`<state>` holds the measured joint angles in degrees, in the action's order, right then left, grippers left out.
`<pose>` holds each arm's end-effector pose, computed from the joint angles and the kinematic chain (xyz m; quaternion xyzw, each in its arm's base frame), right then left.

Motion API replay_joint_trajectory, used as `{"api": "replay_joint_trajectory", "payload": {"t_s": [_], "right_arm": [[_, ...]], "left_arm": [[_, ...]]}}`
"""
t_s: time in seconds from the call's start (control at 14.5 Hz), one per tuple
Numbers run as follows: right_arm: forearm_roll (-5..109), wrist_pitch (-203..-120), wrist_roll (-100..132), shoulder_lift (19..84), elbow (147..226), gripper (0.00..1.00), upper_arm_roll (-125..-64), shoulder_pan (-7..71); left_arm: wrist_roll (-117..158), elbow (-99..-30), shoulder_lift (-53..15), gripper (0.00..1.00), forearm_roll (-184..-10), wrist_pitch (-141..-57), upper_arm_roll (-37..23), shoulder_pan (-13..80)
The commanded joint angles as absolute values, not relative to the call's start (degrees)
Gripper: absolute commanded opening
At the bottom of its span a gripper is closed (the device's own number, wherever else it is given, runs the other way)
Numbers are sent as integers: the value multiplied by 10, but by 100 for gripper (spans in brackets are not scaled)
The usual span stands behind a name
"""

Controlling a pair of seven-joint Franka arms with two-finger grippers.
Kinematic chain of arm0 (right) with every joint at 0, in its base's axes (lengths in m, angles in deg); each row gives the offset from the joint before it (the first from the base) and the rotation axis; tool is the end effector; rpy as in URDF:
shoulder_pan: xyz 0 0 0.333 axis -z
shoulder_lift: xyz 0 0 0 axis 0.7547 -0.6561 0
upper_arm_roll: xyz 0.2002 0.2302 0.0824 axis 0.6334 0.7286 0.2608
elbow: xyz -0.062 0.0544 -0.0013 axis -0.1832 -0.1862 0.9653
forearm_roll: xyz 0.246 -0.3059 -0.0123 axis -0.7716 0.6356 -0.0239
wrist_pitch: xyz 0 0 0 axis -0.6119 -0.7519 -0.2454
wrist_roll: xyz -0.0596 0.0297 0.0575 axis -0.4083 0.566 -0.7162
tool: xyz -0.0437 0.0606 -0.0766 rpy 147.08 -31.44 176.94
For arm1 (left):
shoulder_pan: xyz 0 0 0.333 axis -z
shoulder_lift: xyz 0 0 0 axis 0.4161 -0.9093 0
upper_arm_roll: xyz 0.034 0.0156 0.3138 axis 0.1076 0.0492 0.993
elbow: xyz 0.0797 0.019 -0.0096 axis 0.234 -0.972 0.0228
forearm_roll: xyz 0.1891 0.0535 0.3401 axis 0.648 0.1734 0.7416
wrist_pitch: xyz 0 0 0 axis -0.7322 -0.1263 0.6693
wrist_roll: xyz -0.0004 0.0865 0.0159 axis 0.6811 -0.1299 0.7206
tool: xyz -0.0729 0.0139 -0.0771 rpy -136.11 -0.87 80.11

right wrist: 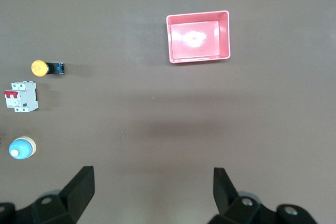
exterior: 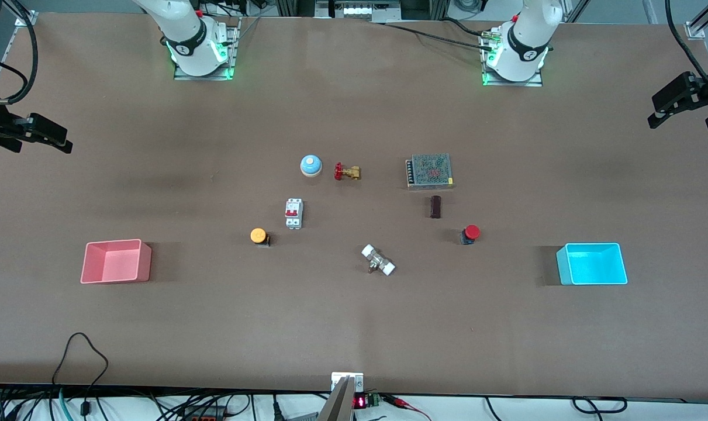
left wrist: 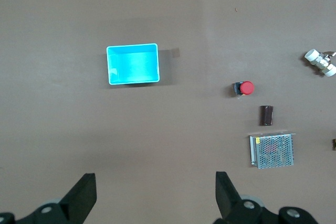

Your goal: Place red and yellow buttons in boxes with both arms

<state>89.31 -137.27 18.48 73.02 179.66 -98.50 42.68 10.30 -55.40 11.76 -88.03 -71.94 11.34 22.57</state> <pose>0.5636 -0.0295 0.5960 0.9998 -0.0046 -0.0200 0.0033 0.5262 0.0208 0.6635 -0.9994 0.0118 -0.0318 0.0020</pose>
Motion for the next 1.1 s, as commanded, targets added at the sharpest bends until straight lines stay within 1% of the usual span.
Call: {"api": "replay_joint_trajectory", "payload": {"t_s": [0.0, 0.34, 0.55, 0.83, 1.03], "right_arm": [[894, -1369, 181, 742, 1805, 100, -982, 428], [895, -1378, 181, 734, 1805, 100, -981, 427], [897, -1394, 181, 703, 1805, 100, -981, 426], [894, -1424, 191, 661, 1805, 100, -980, 402], [890, -1467, 193, 622, 1805, 100, -980, 372]], "left_arm": [[89, -541, 110, 100, -884, -710, 114, 220], [98, -542, 108, 100, -885, -718, 111, 221], [114, -547, 105, 100, -886, -734, 110, 221], [122, -559, 69, 100, -886, -743, 96, 230], [160, -594, 32, 100, -887, -798, 60, 230]]}}
